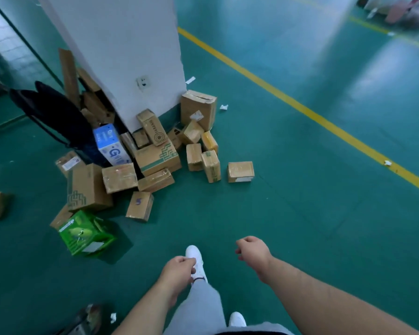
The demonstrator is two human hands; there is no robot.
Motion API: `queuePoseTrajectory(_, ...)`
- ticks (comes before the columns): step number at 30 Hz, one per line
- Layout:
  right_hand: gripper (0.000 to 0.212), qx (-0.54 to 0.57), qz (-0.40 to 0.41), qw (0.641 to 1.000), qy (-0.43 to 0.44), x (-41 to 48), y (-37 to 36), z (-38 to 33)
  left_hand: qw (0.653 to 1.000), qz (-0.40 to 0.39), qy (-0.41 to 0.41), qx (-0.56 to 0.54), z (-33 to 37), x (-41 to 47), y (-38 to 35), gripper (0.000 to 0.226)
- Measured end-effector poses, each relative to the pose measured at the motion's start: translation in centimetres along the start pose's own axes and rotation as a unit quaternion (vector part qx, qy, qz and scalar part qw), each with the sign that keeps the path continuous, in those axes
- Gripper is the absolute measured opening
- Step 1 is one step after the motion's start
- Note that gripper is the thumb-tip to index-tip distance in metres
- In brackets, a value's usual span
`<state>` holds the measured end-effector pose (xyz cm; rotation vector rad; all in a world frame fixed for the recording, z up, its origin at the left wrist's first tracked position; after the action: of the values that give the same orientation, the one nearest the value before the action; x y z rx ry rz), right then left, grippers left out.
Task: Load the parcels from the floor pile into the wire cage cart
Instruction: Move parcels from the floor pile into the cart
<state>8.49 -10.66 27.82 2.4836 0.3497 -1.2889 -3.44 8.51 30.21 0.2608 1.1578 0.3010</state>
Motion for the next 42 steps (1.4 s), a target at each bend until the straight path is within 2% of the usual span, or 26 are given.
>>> queuePoseTrajectory(4, 0.018, -0.015, 0.033, 0.999, 0.015, 2.7, 0.5, -5.4, 0.998, -0.024, -0.015, 0.063, 6.1, 5.8, 3.0, 0.021)
queuePoseTrajectory(7, 0.017, -0.037, 0.062, 0.997, 0.035, 4.2, 1.7, -9.5, 0.991, -0.036, -0.045, 0.119, 11.8, 7.7, 5.3, 0.013)
queuePoseTrajectory(13, 0.018, 0.037, 0.112, 0.992, 0.041, 8.1, 2.8, -15.2, 0.985, -0.022, -0.096, 0.144, 24.3, 11.6, 8.8, 0.018)
queuePoseTrajectory(16, 0.022, 0.054, 0.097, 0.994, 0.013, 9.9, 2.7, -16.0, 0.983, -0.042, -0.081, 0.158, 27.7, 13.8, 8.0, 0.023)
queuePoseTrajectory(22, 0.025, 0.028, 0.060, 0.997, -0.030, 17.8, 5.3, -20.9, 0.979, -0.070, -0.009, 0.189, 33.5, 17.8, 5.1, 0.016)
queuePoseTrajectory(29, 0.025, -0.085, 0.027, 0.996, -0.026, 28.7, 8.9, -32.2, 0.991, -0.016, 0.005, 0.133, 41.3, 24.0, 6.6, 0.021)
queuePoseTrajectory(32, 0.023, -0.122, 0.024, 0.992, -0.030, 32.9, 8.7, -36.2, 0.996, -0.011, 0.021, 0.084, 43.2, 27.3, 7.2, 0.017)
queuePoseTrajectory(36, 0.021, -0.156, 0.009, 0.987, -0.044, 38.5, 6.0, -38.5, 0.995, -0.039, 0.064, 0.064, 42.5, 34.1, 6.9, 0.023)
queuePoseTrajectory(42, 0.031, -0.248, -0.032, 0.964, -0.086, 49.6, 0.7, -34.4, 0.982, -0.087, 0.155, 0.068, 37.2, 48.3, 4.8, 0.031)
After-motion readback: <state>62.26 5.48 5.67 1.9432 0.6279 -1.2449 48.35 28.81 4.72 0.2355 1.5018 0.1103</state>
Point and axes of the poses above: each hand's wrist, its own x-axis towards the middle knuckle, its own y-axis out of the back of the hand, z = x × y, the point moved 2 cm from there along x, towards the middle knuckle, and after that the axes turned 11 degrees about x, right-handed, at the moved point
